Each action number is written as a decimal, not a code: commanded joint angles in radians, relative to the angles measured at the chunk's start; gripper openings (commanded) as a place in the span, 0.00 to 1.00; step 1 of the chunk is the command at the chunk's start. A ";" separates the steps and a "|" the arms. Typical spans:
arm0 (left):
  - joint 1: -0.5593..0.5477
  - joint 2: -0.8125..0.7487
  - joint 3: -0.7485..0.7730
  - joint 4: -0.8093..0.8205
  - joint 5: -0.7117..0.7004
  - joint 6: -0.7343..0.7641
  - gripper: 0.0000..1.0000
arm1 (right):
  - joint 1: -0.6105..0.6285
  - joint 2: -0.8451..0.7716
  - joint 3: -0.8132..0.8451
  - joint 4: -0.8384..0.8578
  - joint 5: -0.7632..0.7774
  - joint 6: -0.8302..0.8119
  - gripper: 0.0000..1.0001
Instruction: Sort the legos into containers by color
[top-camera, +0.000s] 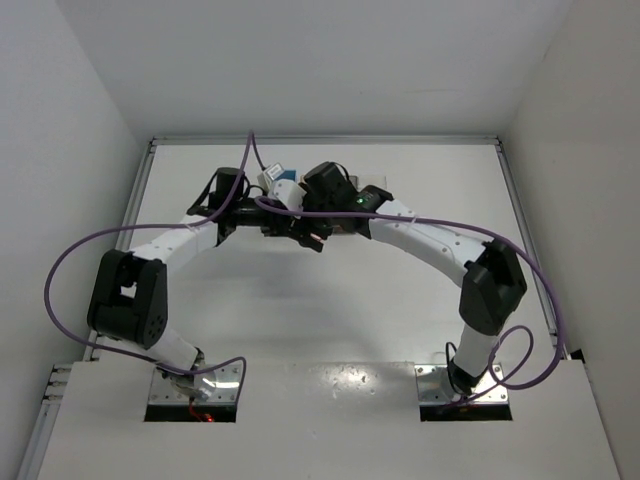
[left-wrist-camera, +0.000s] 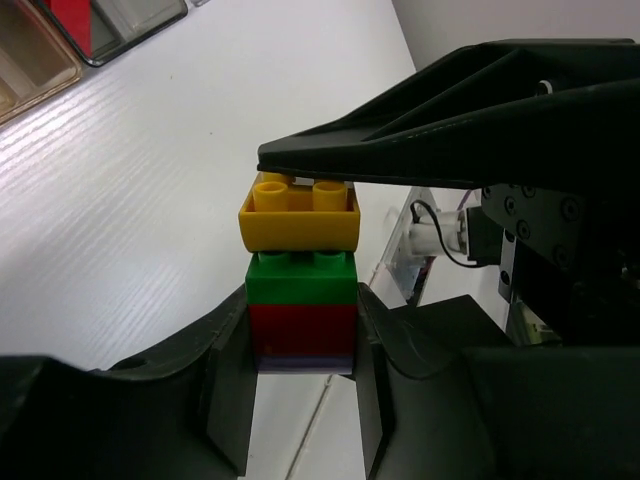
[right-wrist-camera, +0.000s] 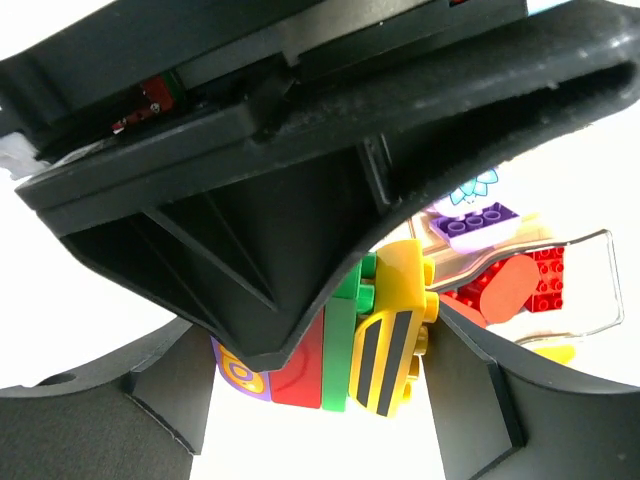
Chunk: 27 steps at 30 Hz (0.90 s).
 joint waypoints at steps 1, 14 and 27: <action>-0.007 0.006 0.018 0.048 0.017 0.002 0.08 | 0.007 -0.007 0.042 0.057 0.015 0.030 0.05; -0.007 -0.025 -0.033 0.167 0.057 -0.044 0.00 | -0.048 -0.300 -0.208 0.058 -0.019 -0.017 1.00; -0.026 0.115 0.111 -0.001 0.207 0.247 0.00 | -0.264 -0.492 -0.363 -0.164 -0.396 0.113 1.00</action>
